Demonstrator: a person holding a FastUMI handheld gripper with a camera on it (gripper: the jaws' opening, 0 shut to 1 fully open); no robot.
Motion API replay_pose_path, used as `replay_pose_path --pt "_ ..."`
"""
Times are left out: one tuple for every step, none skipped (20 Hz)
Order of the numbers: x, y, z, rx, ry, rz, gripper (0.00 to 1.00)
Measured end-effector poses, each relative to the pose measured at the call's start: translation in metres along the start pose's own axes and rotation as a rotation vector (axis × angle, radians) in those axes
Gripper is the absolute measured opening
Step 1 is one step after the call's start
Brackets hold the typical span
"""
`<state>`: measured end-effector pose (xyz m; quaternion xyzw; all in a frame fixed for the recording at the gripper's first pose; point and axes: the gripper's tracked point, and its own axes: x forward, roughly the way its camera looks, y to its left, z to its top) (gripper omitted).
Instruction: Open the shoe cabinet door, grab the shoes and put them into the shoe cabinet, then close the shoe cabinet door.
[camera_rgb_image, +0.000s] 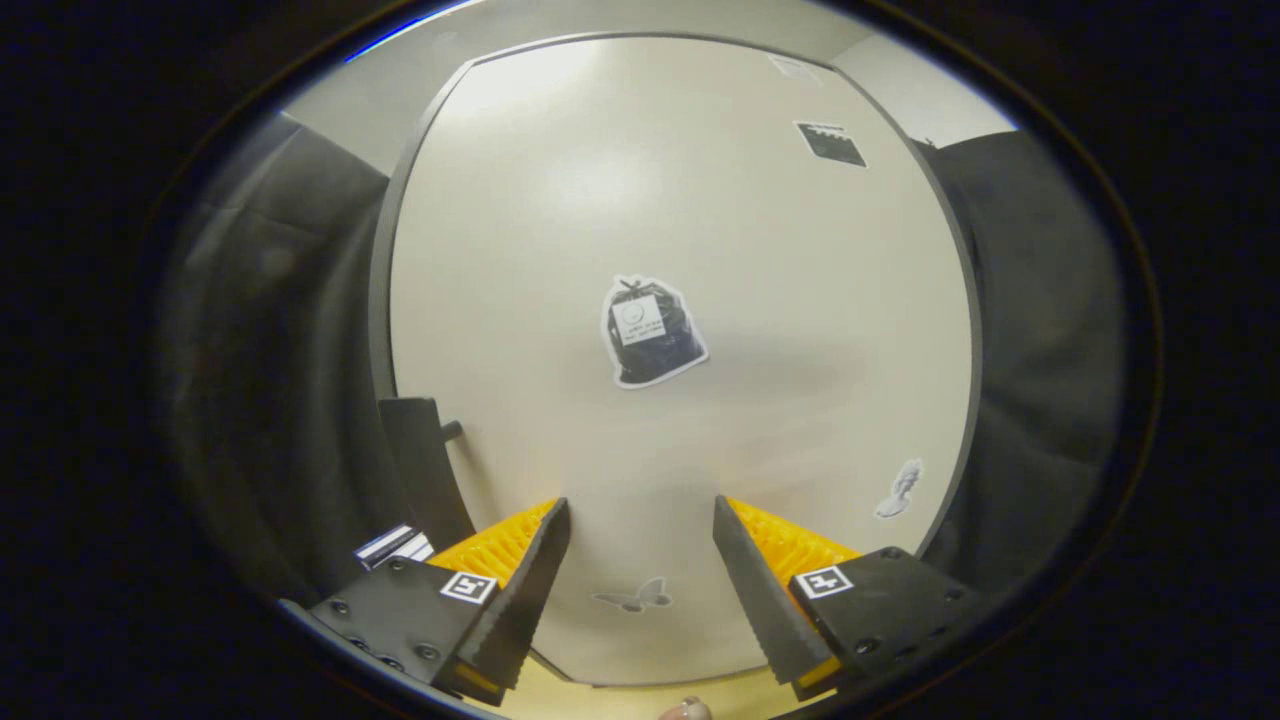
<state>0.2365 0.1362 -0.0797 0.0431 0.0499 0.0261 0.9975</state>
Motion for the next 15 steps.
replay_pose_path --pt "0.0010 0.0001 -0.0011 -0.001 0.000 0.002 0.93" --pt "0.0014 0.0001 -0.0008 0.002 -0.002 0.002 0.93" --pt "0.0013 0.0001 -0.0015 0.002 0.001 0.003 0.93" --pt "0.0012 0.0001 -0.0007 0.004 -0.002 0.002 0.93" --pt "0.0021 -0.0004 -0.0012 0.004 -0.003 0.000 0.93" --pt "0.0021 -0.0005 -0.0010 0.008 -0.004 -0.001 0.93" --pt "0.0023 -0.0004 -0.0019 0.012 -0.002 0.001 0.93" --pt "0.0019 -0.0006 -0.0013 0.014 -0.001 0.003 0.93" --pt "0.0023 -0.0007 -0.0009 0.015 -0.003 0.002 0.93" --pt "0.0022 -0.0007 -0.0004 0.013 -0.004 0.002 0.93" --pt "0.0023 -0.0008 -0.0001 0.012 -0.007 0.002 0.93" --pt "0.0025 -0.0006 -0.0003 0.012 -0.006 0.003 0.93" --pt "0.0025 -0.0009 0.0000 0.013 -0.007 0.004 0.93" --pt "0.0021 -0.0007 0.0004 0.012 -0.007 0.005 0.93" --pt "0.0022 -0.0011 0.0007 0.009 -0.010 0.005 0.93"
